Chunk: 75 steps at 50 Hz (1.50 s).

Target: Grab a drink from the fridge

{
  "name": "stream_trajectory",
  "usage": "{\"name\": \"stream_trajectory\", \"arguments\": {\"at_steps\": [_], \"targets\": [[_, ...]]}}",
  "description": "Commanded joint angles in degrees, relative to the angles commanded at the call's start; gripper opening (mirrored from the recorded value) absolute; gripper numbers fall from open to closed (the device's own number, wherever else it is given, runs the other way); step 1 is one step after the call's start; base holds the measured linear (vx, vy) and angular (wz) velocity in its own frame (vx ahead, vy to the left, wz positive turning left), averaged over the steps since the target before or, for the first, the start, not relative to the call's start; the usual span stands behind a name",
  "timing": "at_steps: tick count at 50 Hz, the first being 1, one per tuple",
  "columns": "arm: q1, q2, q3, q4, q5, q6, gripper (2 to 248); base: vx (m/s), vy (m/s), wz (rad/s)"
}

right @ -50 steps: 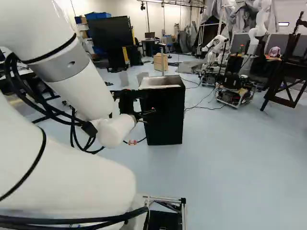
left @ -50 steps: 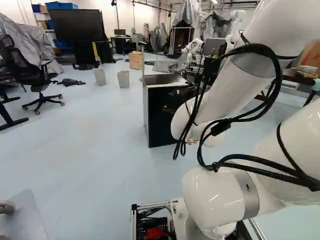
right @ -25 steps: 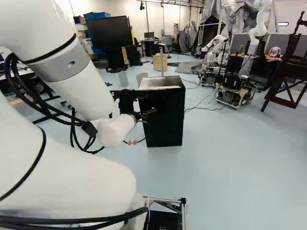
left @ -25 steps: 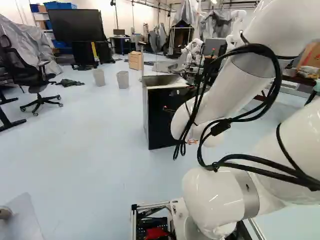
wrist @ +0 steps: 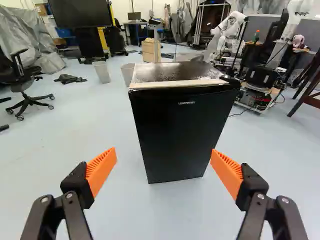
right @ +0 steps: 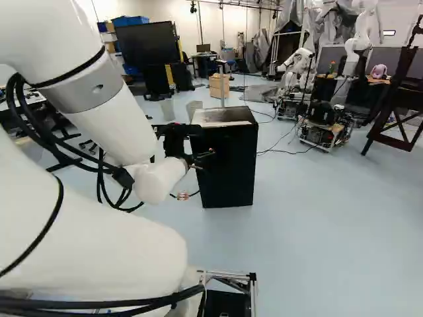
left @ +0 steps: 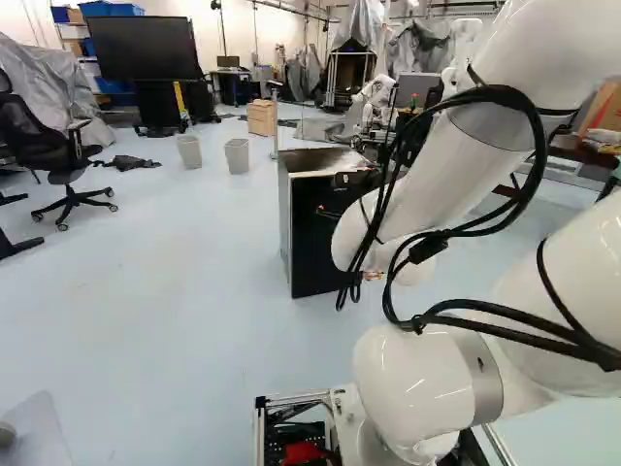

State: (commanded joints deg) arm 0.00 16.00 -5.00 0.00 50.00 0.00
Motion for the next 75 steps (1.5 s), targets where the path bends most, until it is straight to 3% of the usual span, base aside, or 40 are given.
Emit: {"name": "stream_trajectory", "arguments": {"at_steps": [75], "targets": [[0.00, 0.00, 0.00, 0.00, 0.00, 0.00, 247, 0.095, 0.083, 0.005]]}}
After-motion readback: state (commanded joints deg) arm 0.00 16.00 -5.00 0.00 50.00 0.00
